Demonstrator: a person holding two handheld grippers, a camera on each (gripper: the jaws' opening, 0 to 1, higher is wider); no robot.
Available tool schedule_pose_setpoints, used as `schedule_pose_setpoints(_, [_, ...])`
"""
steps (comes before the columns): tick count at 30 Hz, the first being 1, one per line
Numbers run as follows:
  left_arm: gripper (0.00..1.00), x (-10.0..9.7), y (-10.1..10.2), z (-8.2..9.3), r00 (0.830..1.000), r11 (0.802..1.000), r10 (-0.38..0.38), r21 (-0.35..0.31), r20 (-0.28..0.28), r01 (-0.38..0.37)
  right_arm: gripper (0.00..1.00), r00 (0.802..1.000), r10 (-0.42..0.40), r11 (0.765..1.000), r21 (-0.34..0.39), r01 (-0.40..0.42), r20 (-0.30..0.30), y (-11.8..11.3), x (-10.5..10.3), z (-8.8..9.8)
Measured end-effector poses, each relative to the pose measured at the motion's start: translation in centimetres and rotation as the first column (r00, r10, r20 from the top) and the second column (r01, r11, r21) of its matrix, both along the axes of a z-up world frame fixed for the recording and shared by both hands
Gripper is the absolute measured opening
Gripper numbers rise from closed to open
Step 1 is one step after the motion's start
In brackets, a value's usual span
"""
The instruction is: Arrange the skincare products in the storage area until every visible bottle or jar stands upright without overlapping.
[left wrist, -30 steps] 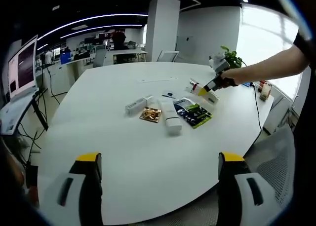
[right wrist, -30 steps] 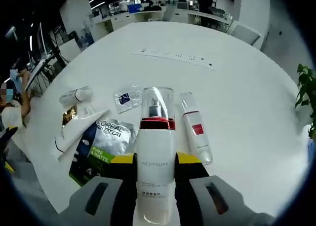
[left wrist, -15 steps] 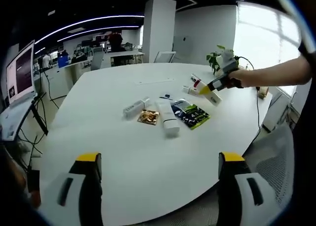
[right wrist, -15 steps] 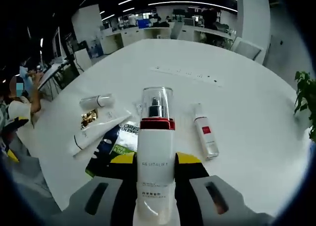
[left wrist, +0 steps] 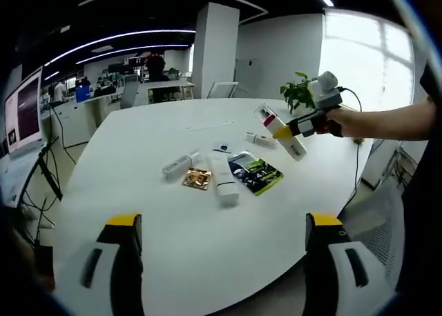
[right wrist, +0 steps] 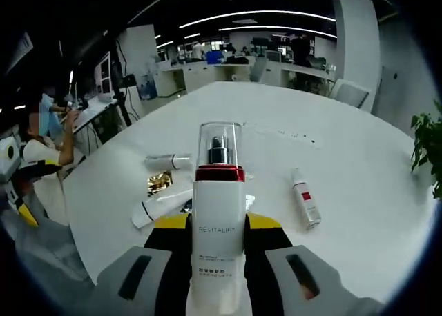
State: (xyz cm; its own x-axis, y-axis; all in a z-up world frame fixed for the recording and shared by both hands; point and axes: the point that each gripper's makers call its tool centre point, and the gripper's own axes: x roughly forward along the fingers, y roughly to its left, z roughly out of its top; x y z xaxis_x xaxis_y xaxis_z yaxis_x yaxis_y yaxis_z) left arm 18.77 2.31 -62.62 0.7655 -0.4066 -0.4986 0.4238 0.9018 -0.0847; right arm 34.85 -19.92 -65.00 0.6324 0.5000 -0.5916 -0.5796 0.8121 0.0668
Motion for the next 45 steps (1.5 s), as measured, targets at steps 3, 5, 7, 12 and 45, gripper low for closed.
schedule_pose_setpoints(3, [0.91, -0.1, -0.3, 0.0, 1.000, 1.000, -0.020, -0.002, 0.003, 0.020, 0.28, 1.000, 0.014, 1.000, 0.003, -0.014, 0.018, 0.7, -1.2, 0.3])
schedule_pose_setpoints(5, [0.90, -0.1, -0.4, 0.1, 1.000, 0.999, -0.027, -0.018, 0.003, 0.027, 0.28, 0.999, 0.021, 1.000, 0.003, -0.021, 0.033, 1.0, -1.9, 0.8])
schedule_pose_setpoints(7, [0.90, 0.1, -0.7, 0.8, 1.000, 0.998, -0.025, -0.058, 0.009, 0.025, 0.28, 0.998, 0.020, 1.000, 0.022, -0.022, 0.053, 1.1, -1.9, 1.1])
schedule_pose_setpoints(12, [0.87, 0.4, -1.6, 2.2, 1.000, 0.990, -0.017, -0.141, 0.020, 0.020, 0.28, 0.995, 0.037, 0.998, 0.045, -0.041, 0.097, 2.5, -3.7, 2.6])
schedule_pose_setpoints(45, [0.52, 1.3, -8.9, 5.7, 0.985, 0.906, -0.170, -0.389, 0.027, 0.167, 0.27, 0.968, 0.088, 0.987, 0.112, -0.117, 0.235, 8.5, -12.4, 5.5])
